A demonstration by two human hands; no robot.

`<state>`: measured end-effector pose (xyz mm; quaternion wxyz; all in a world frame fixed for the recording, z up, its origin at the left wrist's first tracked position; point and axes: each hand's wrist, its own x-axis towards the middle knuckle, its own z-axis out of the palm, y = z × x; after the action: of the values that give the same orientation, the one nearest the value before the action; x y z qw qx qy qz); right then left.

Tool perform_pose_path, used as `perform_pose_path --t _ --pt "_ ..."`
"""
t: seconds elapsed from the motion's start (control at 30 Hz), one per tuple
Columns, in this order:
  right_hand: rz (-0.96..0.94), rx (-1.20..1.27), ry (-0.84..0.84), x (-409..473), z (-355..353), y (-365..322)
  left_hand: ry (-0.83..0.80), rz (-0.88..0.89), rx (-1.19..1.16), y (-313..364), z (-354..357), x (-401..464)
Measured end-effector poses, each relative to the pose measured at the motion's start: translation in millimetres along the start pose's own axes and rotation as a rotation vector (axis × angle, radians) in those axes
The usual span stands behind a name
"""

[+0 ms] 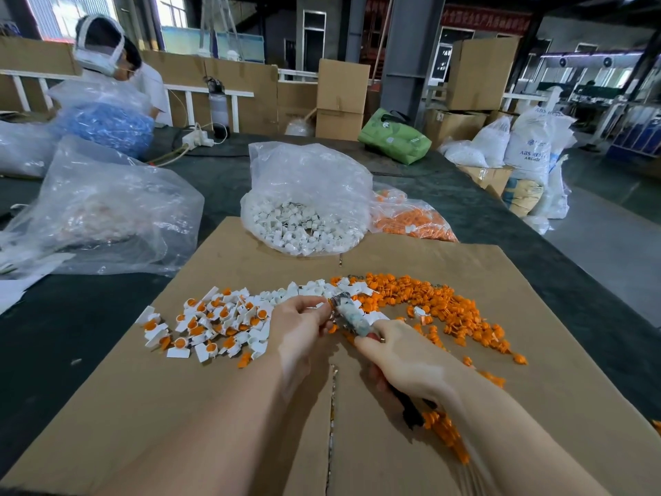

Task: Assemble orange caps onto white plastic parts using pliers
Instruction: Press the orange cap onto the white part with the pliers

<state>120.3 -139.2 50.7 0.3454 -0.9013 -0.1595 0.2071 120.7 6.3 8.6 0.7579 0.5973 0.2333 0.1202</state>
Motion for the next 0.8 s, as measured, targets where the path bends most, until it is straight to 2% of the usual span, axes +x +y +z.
perform_pose_path --t 0.13,0.3,0.43,0.5,0.6,0.7,0.8 --pt "-0.030 -0.032 0.063 -2 3 0 0.003 -0.002 -0.006 -1 1 -1" --pt "-0.025 0.083 0.124 -3 2 8 0.012 -0.009 -0.041 -2 2 -2" --pt "0.023 0.017 0.220 1 1 24 0.038 -0.038 -0.028 -10 -1 0" --pt "0.074 -0.083 0.312 7 -3 33 0.023 0.003 0.045 -13 -5 -1" --pt "0.135 -0.416 0.483 15 -9 48 -0.043 0.100 0.239 -17 -5 -3" --pt "0.182 -0.624 0.527 20 -11 59 -0.103 0.182 0.410 -22 -4 -5" --pt "0.201 -0.658 0.512 22 -13 68 -0.123 0.213 0.473 -26 -6 -4"
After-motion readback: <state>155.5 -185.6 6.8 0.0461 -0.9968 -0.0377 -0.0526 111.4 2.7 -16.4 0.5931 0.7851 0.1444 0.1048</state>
